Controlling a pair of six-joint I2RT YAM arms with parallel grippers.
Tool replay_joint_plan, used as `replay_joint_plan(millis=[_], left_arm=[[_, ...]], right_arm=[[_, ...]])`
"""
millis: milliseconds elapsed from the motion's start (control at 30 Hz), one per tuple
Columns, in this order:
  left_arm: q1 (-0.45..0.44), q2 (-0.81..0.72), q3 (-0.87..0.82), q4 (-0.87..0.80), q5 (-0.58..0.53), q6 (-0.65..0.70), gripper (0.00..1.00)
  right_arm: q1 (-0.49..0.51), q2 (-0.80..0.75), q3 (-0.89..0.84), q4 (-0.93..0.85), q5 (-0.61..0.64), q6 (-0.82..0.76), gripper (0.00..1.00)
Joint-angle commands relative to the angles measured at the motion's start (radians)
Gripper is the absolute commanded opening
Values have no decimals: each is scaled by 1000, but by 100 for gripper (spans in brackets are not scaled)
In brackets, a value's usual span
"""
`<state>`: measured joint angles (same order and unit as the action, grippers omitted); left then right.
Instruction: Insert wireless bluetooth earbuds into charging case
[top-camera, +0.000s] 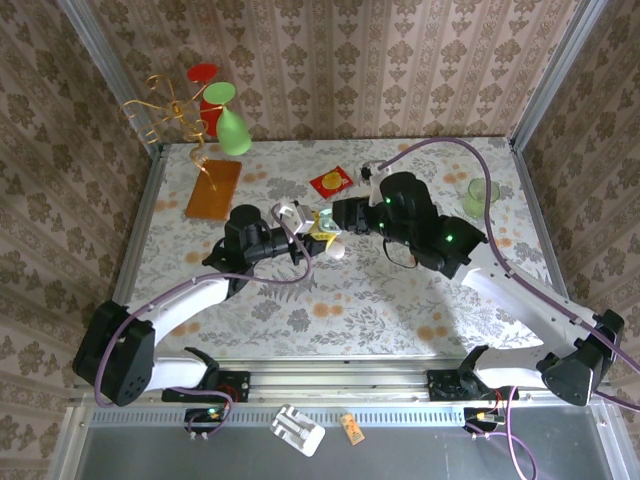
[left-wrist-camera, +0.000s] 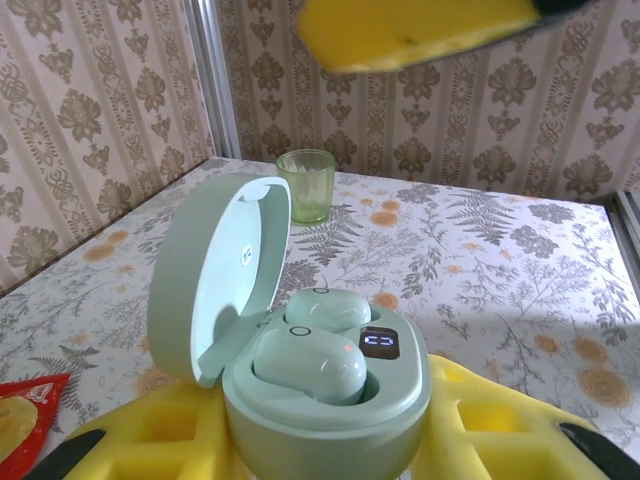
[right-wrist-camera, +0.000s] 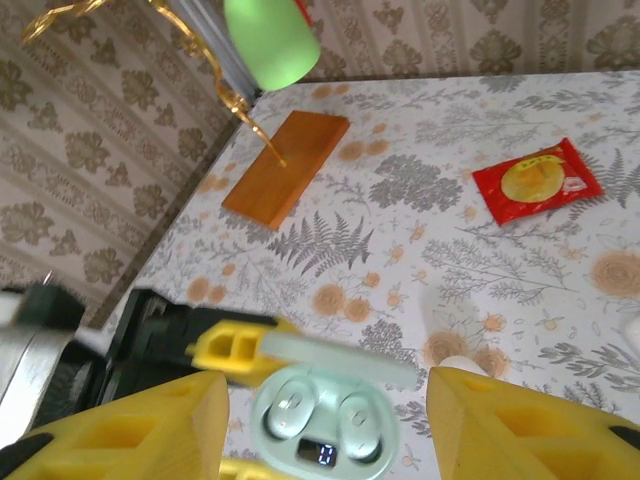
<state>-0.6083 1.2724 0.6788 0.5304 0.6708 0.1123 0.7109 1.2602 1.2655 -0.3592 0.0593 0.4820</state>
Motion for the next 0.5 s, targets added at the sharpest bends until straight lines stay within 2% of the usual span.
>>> replay_joint_plan(millis=[0,100,233,467], left_arm=[[1,-53,-12,19,56,61,26],[2,-72,-19,12,60,67,26],[2,-86,-15,5,65,59,26],[19,-78,-8,39,-20,-52,23]], right_arm=[[-19,9,27,-9,-9,11,57],[-27,50,60,-37,11,-13,58],[-43,105,101,-73,-23,-20,58],[-43,111,108,-128,-120,-60,59]])
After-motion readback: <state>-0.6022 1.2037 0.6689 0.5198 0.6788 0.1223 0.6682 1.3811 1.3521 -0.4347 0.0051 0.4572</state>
